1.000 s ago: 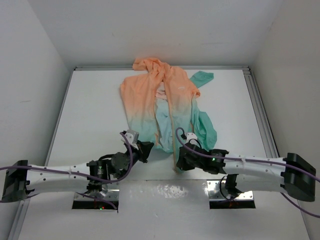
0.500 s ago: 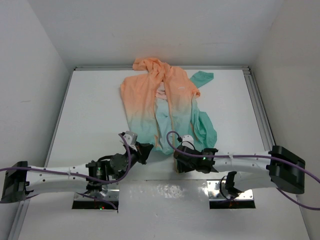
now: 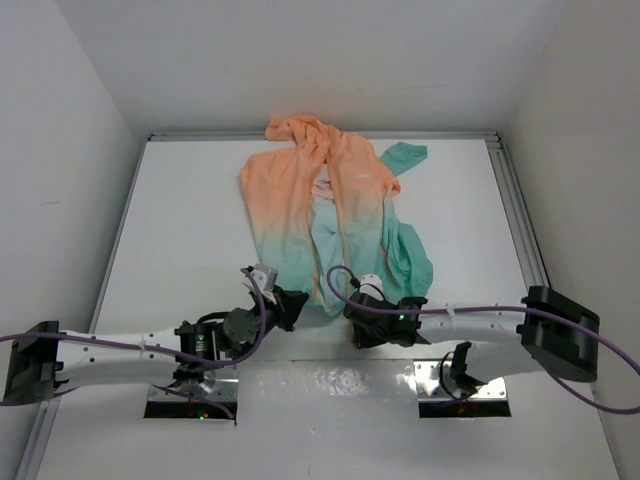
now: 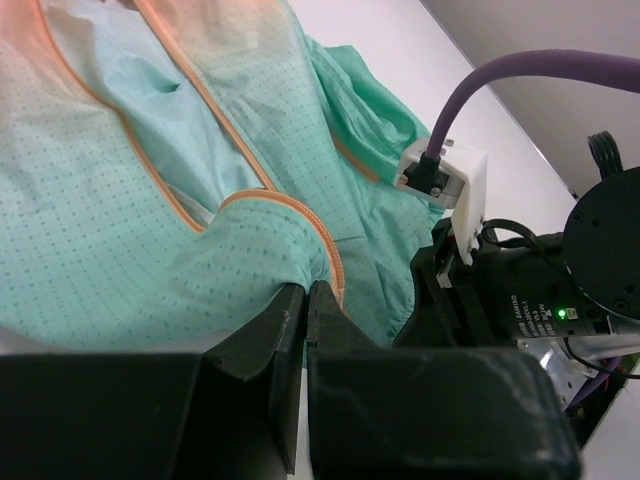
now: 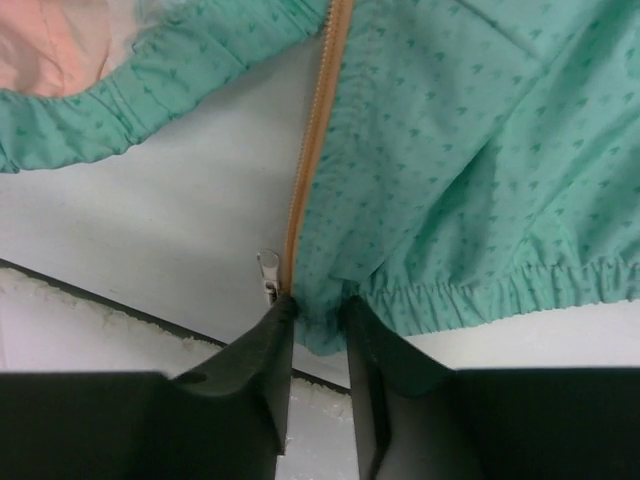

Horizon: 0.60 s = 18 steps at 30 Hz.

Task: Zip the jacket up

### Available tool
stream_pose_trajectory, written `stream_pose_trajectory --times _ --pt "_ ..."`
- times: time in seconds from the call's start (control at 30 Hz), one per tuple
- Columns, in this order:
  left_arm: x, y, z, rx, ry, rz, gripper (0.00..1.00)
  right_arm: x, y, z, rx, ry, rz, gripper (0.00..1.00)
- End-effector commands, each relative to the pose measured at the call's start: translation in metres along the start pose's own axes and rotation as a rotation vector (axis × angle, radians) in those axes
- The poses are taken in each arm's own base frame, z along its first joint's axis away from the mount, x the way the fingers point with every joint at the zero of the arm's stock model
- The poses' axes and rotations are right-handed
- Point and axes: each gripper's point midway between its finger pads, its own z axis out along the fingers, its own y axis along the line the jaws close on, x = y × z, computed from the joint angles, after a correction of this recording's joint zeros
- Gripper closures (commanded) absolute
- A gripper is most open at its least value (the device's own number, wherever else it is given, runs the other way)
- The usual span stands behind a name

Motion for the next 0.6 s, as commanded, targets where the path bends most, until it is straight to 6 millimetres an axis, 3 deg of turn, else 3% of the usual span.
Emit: stream_pose_trajectory --times 0.0,0.07,0.17,0.37,0.47,0.57 --pt "-0.008 -0.005 0.0 0.022 -0.028 -0.051 1.0 0.001 0.006 0.002 -0.028 -0.009 0.022 0.77" --pt "-0.009 -0.005 0.0 0.023 -0.034 -0.068 1.0 0.001 0.005 0.002 -0.026 -0.015 0.034 0.89" --pt "-0.009 -0.009 0.0 0.035 -0.022 -0.071 1.0 -0.001 0.007 0.003 -0.051 -0.038 0.057 1.0" --pt "-0.011 -0.012 0.0 0.038 -0.023 -0.097 1.0 -0.02 0.023 -0.006 -0.14 -0.125 0.049 1.0" --pt "-0.016 -0.007 0.001 0.009 -0.045 -0.103 1.0 -0.051 0.047 -0.027 -0.25 -0.242 0.017 1.0" --pt "-0.034 -0.006 0.001 -0.03 -0.078 -0.095 1.0 -0.1 0.077 -0.071 -0.366 -0.426 -0.048 1.0"
